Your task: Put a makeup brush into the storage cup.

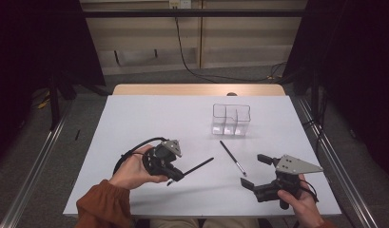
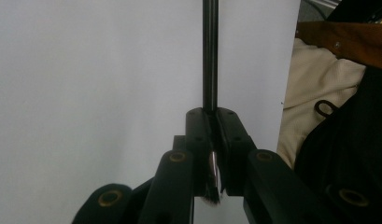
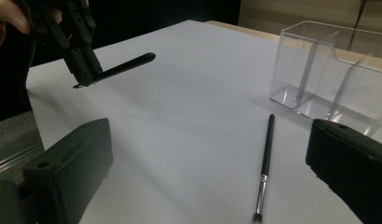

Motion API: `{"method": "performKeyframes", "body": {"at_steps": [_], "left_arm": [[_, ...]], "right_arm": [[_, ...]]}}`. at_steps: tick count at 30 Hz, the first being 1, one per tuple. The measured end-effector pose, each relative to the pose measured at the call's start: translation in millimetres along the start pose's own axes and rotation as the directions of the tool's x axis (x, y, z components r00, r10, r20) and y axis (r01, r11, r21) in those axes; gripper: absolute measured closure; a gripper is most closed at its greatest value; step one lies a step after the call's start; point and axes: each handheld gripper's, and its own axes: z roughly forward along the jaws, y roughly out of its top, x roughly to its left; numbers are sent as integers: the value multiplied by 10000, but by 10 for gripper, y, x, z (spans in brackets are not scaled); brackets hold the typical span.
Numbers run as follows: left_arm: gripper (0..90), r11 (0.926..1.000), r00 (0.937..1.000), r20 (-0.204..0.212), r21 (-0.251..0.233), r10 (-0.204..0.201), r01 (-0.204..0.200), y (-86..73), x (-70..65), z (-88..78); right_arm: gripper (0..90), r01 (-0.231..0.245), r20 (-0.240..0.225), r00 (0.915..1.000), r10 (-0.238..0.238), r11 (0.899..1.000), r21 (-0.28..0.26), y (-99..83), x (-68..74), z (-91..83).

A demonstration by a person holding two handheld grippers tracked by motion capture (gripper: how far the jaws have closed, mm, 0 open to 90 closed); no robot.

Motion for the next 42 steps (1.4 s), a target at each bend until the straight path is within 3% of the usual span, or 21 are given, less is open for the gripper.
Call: {"method": "performKeyframes", "body": {"at_steps": [7,14,18,22,28,34,36,38,39,40,42], "left_arm": [[843,9980,9991,-82,477,418,-414,115,-44,3],[843,9951,9979,-226,792,607,-588,179,-83,11],[843,9921,9976,-175,1077,670,-648,203,-95,32],[843,9836,9962,-233,1617,843,-795,219,-89,45],[843,9762,9949,-188,1957,989,-934,231,-85,56],[843,9664,9928,-59,2297,1199,-1154,253,-90,70],[843,9695,9942,-132,2234,1065,-1009,254,-96,87],[843,9645,9922,-169,2373,1235,-1160,263,-93,94],[843,9643,9923,-171,2381,1231,-1155,267,-94,96],[843,9660,9937,-133,2363,1112,-1050,271,-105,103],[842,9585,9920,0,2576,1263,-1220,288,-99,103]], "right_arm": [[0,65,-460,9989,-51,9995,305,67,5,124],[0,730,-1105,9919,-628,9932,909,203,52,198],[4,1173,-1505,9841,-942,9812,1530,269,43,239],[12,1385,-1767,9788,-1037,9704,1977,286,24,305],[20,1856,-2176,9677,-1273,9438,2734,321,24,424],[23,2142,-2917,9494,-1166,9194,3299,411,101,510],[30,2288,-3076,9441,-1186,9075,3523,437,109,550],[31,2440,-3225,9390,-1192,8919,3807,461,119,591],[31,2644,-3327,9340,-1302,8781,3988,477,124,623],[35,2735,-3393,9312,-1330,8705,4091,486,125,641],[47,2927,-3538,9254,-1359,8494,4392,510,130,693]]}}
